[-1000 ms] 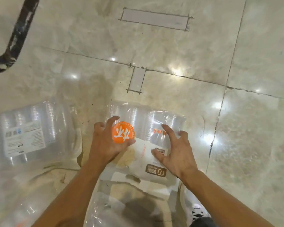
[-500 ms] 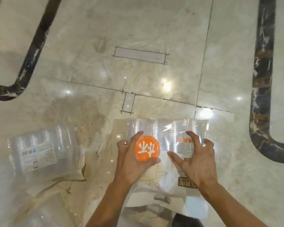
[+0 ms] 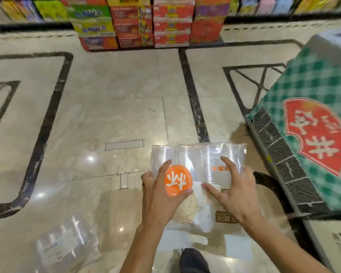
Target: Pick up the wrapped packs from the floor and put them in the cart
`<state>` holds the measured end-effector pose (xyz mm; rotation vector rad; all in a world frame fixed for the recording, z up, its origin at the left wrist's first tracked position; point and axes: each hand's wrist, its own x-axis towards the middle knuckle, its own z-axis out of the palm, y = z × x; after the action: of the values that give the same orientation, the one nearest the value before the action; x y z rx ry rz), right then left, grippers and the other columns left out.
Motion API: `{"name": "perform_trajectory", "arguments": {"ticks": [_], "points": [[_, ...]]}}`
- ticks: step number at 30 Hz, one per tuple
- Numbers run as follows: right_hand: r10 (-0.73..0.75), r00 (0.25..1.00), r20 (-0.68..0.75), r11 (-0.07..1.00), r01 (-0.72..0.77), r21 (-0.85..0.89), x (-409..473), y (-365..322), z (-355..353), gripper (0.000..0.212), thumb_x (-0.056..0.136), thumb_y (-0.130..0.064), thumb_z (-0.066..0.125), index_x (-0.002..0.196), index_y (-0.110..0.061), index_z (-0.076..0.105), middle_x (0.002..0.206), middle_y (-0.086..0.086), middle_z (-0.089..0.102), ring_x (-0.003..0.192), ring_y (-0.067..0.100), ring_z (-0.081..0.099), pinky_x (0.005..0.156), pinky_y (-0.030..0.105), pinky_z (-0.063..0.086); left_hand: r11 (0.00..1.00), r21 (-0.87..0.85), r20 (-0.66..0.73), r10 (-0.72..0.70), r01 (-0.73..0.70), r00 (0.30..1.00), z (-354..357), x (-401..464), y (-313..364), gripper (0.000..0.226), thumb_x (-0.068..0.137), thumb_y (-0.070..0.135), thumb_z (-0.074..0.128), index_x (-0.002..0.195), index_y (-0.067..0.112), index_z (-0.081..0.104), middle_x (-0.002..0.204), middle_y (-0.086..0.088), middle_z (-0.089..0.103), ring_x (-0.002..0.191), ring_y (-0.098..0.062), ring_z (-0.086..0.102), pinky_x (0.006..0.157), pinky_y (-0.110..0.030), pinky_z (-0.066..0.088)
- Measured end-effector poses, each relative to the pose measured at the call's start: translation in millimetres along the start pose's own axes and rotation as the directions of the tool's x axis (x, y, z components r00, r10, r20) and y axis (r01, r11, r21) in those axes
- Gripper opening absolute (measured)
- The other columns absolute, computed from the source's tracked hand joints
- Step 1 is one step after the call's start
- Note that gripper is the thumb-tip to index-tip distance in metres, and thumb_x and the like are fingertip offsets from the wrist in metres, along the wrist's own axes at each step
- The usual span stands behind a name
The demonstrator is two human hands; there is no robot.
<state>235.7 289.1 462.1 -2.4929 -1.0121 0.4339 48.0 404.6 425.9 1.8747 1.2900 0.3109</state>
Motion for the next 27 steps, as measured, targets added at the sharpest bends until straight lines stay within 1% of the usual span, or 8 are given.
{"name": "perform_trajectory", "arguments": {"ticks": [3, 8, 11, 14, 17, 20, 23, 27], "points": [[0.049, 0.992, -0.118, 0.999, -0.046, 0.024, -62, 9, -86, 0.095, 0.067, -0.086, 0.063, 0.149, -0.050, 0.031, 0.120, 0.014, 0.043, 0.115, 0.036, 0.048, 0.098, 0.046, 0.049, 0.994, 0.016, 0.034, 0.103, -0.104, 0.994, -21, -57, 80, 0.105, 0.057, 0.074, 0.083, 0.142, 0.064, 0.022, 0.134, 0.006, 0.022, 0.123, -0.024, 0.046, 0.096, -0.043, 0.056], [0.168, 0.961, -0.220, 0.985, -0.156, 0.070, -167, 45, -201, 0.098, 0.064, -0.093, 0.058, 0.148, -0.053, 0.027, 0.118, 0.010, 0.041, 0.112, 0.033, 0.049, 0.092, 0.046, 0.051, 0.972, 0.045, 0.143, 0.222, -0.230, 0.964, -28, -162, 187, 0.103, 0.058, 0.079, 0.078, 0.141, 0.066, 0.019, 0.135, 0.005, 0.022, 0.125, -0.026, 0.045, 0.097, -0.044, 0.054], [0.252, 0.924, -0.287, 0.967, -0.233, 0.098, -235, 83, -254, 0.099, 0.063, -0.095, 0.055, 0.148, -0.053, 0.026, 0.116, 0.008, 0.044, 0.107, 0.028, 0.050, 0.090, 0.043, 0.051, 0.943, 0.053, 0.230, 0.308, -0.328, 0.923, -14, -227, 242, 0.101, 0.060, 0.077, 0.077, 0.143, 0.064, 0.020, 0.136, 0.005, 0.021, 0.124, -0.027, 0.045, 0.099, -0.043, 0.053], [0.331, 0.866, -0.374, 0.944, -0.299, 0.143, -311, 133, -297, 0.096, 0.064, -0.095, 0.054, 0.146, -0.053, 0.028, 0.111, 0.005, 0.046, 0.104, 0.025, 0.049, 0.090, 0.042, 0.050, 0.900, 0.064, 0.311, 0.393, -0.431, 0.865, 18, -290, 289, 0.101, 0.059, 0.077, 0.078, 0.142, 0.063, 0.023, 0.140, 0.002, 0.022, 0.122, -0.030, 0.049, 0.099, -0.045, 0.052], [0.426, 0.787, -0.446, 0.904, -0.383, 0.189, -397, 188, -336, 0.092, 0.066, -0.089, 0.060, 0.145, -0.053, 0.030, 0.110, 0.003, 0.044, 0.107, 0.025, 0.048, 0.089, 0.040, 0.050, 0.840, 0.036, 0.381, 0.490, -0.542, 0.784, 63, -365, 330, 0.099, 0.059, 0.074, 0.082, 0.142, 0.062, 0.028, 0.140, -0.006, 0.026, 0.118, -0.032, 0.053, 0.099, -0.044, 0.052], [0.517, 0.691, -0.506, 0.852, -0.472, 0.226, -491, 245, -367, 0.092, 0.066, -0.088, 0.060, 0.145, -0.052, 0.030, 0.113, 0.002, 0.045, 0.109, 0.023, 0.047, 0.094, 0.040, 0.048, 0.794, 0.003, 0.479, 0.533, -0.608, 0.698, 116, -453, 363, 0.098, 0.060, 0.073, 0.082, 0.142, 0.062, 0.029, 0.140, -0.007, 0.026, 0.115, -0.032, 0.053, 0.097, -0.043, 0.051], [0.619, 0.561, -0.549, 0.770, -0.570, 0.286, -587, 303, -388, 0.091, 0.066, -0.088, 0.059, 0.144, -0.053, 0.029, 0.110, 0.001, 0.043, 0.106, 0.022, 0.046, 0.091, 0.037, 0.046, 0.734, -0.060, 0.562, 0.585, -0.677, 0.584, 172, -546, 389, 0.098, 0.060, 0.074, 0.082, 0.143, 0.061, 0.031, 0.140, -0.010, 0.029, 0.117, -0.032, 0.051, 0.097, -0.043, 0.048], [0.739, 0.365, -0.566, 0.632, -0.667, 0.396, -710, 365, -409, 0.090, 0.065, -0.088, 0.060, 0.142, -0.055, 0.028, 0.111, 0.001, 0.040, 0.107, 0.024, 0.045, 0.090, 0.039, 0.048, 0.674, -0.130, 0.690, 0.588, -0.727, 0.422, 241, -665, 412, 0.099, 0.059, 0.076, 0.081, 0.143, 0.061, 0.030, 0.146, -0.014, 0.029, 0.127, -0.036, 0.046, 0.104, -0.046, 0.044]]}}
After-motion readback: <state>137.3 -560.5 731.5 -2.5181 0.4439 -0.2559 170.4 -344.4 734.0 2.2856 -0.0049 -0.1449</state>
